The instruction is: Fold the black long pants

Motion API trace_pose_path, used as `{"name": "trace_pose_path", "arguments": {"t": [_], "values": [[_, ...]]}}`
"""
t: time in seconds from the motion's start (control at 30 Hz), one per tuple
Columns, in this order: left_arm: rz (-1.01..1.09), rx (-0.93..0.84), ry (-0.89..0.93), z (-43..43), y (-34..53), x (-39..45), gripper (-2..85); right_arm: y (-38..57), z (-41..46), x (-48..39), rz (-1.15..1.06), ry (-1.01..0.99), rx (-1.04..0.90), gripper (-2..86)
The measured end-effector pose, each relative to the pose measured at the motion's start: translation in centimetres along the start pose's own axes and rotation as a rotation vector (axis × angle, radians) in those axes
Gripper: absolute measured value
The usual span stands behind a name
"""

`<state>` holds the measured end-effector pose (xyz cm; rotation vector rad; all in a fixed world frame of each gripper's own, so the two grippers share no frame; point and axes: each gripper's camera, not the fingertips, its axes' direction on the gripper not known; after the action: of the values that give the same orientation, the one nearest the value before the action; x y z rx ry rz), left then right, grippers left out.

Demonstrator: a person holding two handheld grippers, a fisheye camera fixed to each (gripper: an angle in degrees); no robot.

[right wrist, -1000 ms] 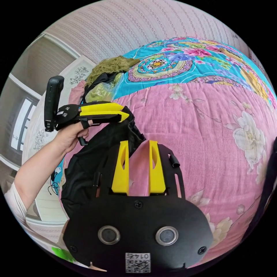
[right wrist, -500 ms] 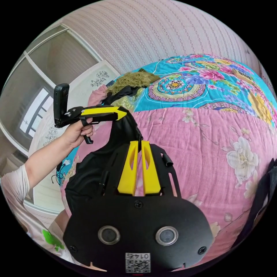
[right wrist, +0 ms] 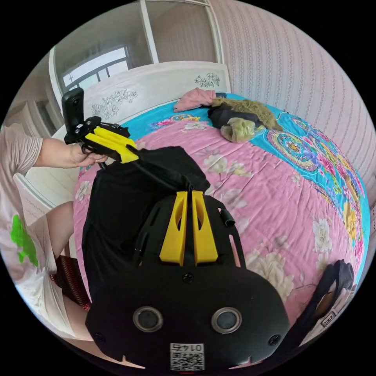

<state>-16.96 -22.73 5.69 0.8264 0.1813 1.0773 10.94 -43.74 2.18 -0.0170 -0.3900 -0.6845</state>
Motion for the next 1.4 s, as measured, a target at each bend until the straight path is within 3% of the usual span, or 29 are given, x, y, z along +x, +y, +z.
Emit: {"name": "trace_pose_path", "arguments": {"t": [0.1,0.27,0.4,0.57,0.77,0.9,1.07,1.4], "values": [[0.029,-0.118,-0.059,1.4,3.3,4.7,-0.6,1.4,2.7,-2.7,-0.027,0.061,-0.191,0.9],[-0.026,-0.082,-0.117,-1.6,6.1,8.8,-0.2,3.3,3.9,-5.1,0.067,0.235,-0.352,0.3],[-0.085,-0.074,-0.105,-3.8,7.0,9.9,0.6,3.9,2.8,-6.8,0.159,0.158,-0.323,1.7],[-0.119,-0.089,-0.11,-4.3,6.8,10.8,9.0,3.4,2.3,-6.5,0.305,0.053,-0.24,8.5],[-0.092,-0.232,-0.045,-1.0,4.5,13.3,8.6,2.6,2.4,-5.6,0.46,-0.002,-0.135,3.4],[-0.111,-0.323,-0.106,0.8,3.4,14.3,7.1,3.3,5.1,-6.0,0.463,0.004,-0.285,1.0],[-0.111,-0.415,-0.053,0.5,2.4,15.1,0.0,4.1,4.5,-7.0,0.436,0.014,-0.295,0.2],[-0.113,-0.291,-0.036,-7.4,2.5,18.4,-0.8,5.6,3.2,-11.7,0.297,0.076,-0.322,-0.1]]}}
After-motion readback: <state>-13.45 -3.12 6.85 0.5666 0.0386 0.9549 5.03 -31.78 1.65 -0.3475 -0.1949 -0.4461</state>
